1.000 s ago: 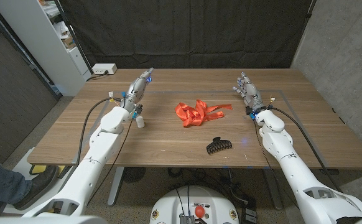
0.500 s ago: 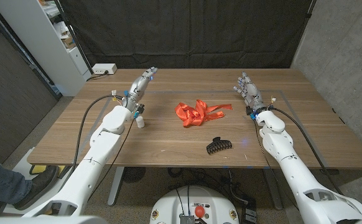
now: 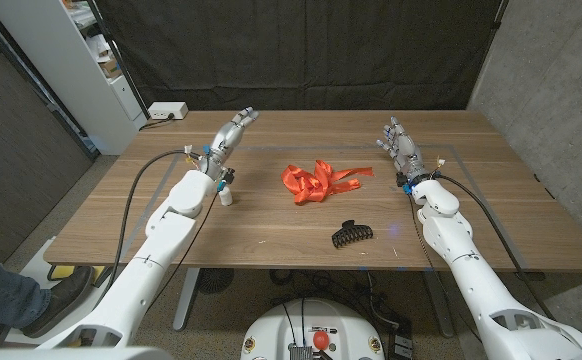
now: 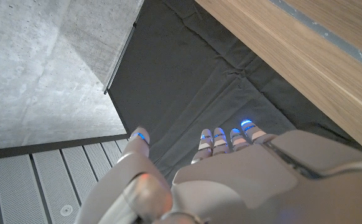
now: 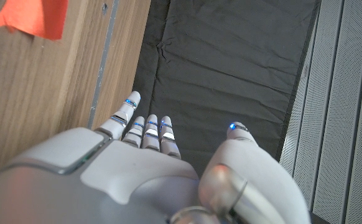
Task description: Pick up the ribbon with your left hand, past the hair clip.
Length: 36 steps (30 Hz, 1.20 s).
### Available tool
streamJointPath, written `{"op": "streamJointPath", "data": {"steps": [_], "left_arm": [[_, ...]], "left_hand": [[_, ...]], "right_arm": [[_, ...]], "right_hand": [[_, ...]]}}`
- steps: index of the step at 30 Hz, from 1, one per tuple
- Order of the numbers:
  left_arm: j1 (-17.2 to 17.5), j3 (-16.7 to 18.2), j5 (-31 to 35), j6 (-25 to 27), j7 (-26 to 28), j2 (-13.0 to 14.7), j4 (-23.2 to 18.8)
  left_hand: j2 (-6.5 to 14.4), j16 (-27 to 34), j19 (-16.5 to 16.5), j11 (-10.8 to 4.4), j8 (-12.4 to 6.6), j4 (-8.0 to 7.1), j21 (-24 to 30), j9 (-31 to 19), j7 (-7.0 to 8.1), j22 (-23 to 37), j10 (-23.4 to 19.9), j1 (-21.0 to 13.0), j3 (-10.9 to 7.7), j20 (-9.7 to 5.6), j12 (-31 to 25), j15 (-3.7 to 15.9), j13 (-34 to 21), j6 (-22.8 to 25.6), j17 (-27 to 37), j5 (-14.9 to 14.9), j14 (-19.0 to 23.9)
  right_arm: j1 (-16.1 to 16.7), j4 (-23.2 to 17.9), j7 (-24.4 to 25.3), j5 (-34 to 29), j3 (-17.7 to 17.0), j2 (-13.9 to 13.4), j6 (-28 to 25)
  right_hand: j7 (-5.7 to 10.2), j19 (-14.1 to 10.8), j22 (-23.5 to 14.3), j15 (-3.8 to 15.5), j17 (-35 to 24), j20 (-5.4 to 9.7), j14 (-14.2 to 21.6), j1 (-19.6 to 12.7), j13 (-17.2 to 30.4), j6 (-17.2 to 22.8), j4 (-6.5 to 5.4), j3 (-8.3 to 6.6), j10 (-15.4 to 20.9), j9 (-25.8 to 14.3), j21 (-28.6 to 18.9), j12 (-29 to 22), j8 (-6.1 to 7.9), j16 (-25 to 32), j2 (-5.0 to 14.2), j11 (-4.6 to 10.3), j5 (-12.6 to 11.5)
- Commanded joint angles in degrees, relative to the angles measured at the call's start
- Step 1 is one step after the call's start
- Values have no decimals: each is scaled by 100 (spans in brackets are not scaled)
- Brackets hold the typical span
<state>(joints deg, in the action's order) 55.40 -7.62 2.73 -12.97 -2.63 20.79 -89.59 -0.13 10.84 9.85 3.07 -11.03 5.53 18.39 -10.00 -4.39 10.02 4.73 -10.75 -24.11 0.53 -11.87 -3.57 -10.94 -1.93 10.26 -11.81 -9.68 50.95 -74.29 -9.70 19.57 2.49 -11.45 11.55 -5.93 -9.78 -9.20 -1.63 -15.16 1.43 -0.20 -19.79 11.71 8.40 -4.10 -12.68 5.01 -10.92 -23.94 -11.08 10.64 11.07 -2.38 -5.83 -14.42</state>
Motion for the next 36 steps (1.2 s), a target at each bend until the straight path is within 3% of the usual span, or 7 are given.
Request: {"op": "streamJointPath", "data": {"steps": [1,36], "left_arm": [[70,-125,408,-122,181,62,-157],[199,-423,1422,-217,626,221,-568]], "left_hand": [[44,34,545,-1,-24,27,-19,-23,-29,7,-1,-29,-28,53,-37,9,-6,51,9,37,-32],[99,47,504,-16,-64,138,-100,-27,-39,11,-88,-175,-82,121,-62,11,-8,233,9,45,71]], "right_arm": [[56,-92,37,14,-15,3,-14],[40,-5,9,96,-73,53,154]], "right_hand": [[28,-67,-33,-39,7,7,14,-7,-5,44,30,4,24,-9,23,-14,45,42,58,-32,-31],[35,-153,-38,-22,54,33,69,-5,-40,67,48,9,40,3,100,-20,55,70,99,0,-40]]}}
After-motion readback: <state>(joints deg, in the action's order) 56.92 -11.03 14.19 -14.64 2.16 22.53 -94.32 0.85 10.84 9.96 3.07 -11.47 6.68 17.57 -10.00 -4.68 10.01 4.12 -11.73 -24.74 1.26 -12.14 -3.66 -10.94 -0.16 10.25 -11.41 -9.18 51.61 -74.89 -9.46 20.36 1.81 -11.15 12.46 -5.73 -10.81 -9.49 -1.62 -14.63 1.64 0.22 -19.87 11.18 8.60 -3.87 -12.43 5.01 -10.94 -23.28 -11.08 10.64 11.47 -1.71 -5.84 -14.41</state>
